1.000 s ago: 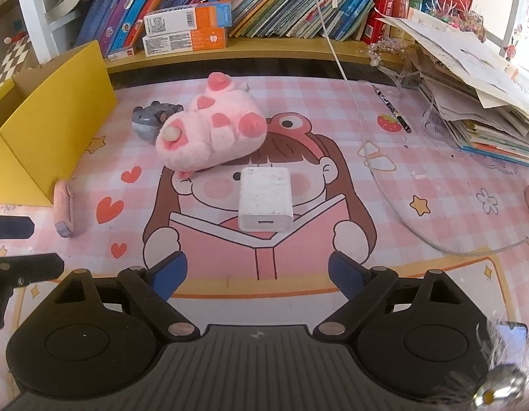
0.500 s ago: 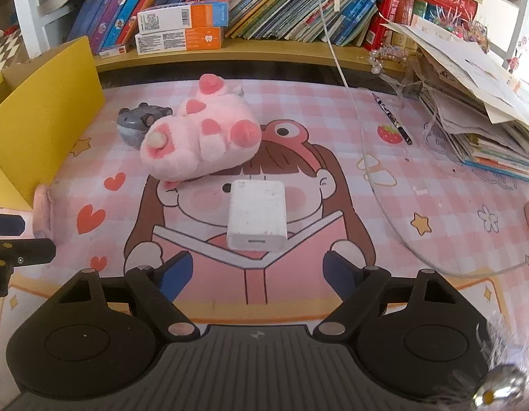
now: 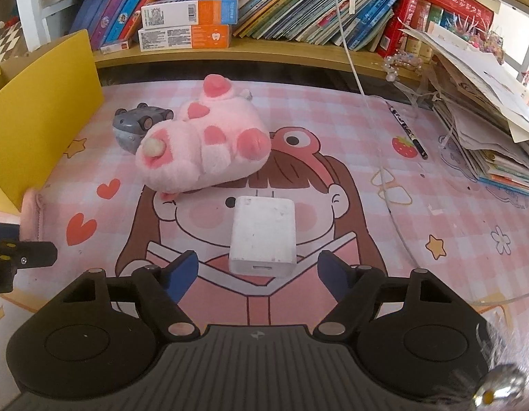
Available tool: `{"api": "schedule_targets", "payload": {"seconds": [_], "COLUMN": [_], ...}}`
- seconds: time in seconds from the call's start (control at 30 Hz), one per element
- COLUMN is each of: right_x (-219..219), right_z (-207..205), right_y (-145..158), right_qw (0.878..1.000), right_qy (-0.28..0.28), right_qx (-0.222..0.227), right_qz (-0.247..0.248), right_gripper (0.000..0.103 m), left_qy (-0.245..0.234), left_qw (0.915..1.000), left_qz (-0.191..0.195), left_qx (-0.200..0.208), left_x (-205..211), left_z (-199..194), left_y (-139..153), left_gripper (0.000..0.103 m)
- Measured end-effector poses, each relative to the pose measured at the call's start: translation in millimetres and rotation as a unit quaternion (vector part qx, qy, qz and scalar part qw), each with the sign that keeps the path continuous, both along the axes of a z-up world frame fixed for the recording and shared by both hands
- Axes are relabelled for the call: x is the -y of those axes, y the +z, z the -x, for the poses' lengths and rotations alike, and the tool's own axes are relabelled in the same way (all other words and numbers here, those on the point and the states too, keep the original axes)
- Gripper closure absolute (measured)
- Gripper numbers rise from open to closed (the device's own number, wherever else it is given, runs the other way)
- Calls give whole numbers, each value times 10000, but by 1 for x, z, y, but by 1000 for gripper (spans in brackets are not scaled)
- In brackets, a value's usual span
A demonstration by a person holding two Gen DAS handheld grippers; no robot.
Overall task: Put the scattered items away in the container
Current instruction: 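Close the left tool on the lip-balm tube while the right tool grasps the white charger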
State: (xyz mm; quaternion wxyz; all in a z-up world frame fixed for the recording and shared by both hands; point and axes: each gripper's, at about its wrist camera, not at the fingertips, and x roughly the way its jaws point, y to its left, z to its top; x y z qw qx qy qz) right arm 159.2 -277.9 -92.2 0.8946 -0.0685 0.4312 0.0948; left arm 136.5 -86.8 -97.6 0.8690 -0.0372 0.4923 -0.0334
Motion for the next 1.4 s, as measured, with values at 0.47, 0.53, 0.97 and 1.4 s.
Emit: {"api": "schedule_targets", "payload": {"seconds": [0.47, 0.53, 0.97, 1.4], "right_x": [-1, -1, -2, -3], "right_z": [-15, -16, -19, -18], "right_y": [-10, -10, -11, -11], "right_qw": [10000, 10000, 9999, 9999], "right_qy": [37, 40, 107, 130], "right_qx": [-40, -39, -53, -55], "right_qz": [48, 48, -25, -59], "right_gripper": [32, 32, 45, 47], "left_qy": [111, 117, 92, -463], "left_qw": [9995, 9995, 9996, 9989], "left_qz": [-272, -294, -254, -69], "left_qx": [68, 81, 100, 39], "left_x": [4, 4, -1, 14], "left_z": [-6, -6, -6, -1], "left_y": [-6, -6, -5, -4], "left_gripper": [55, 60, 90, 90]}}
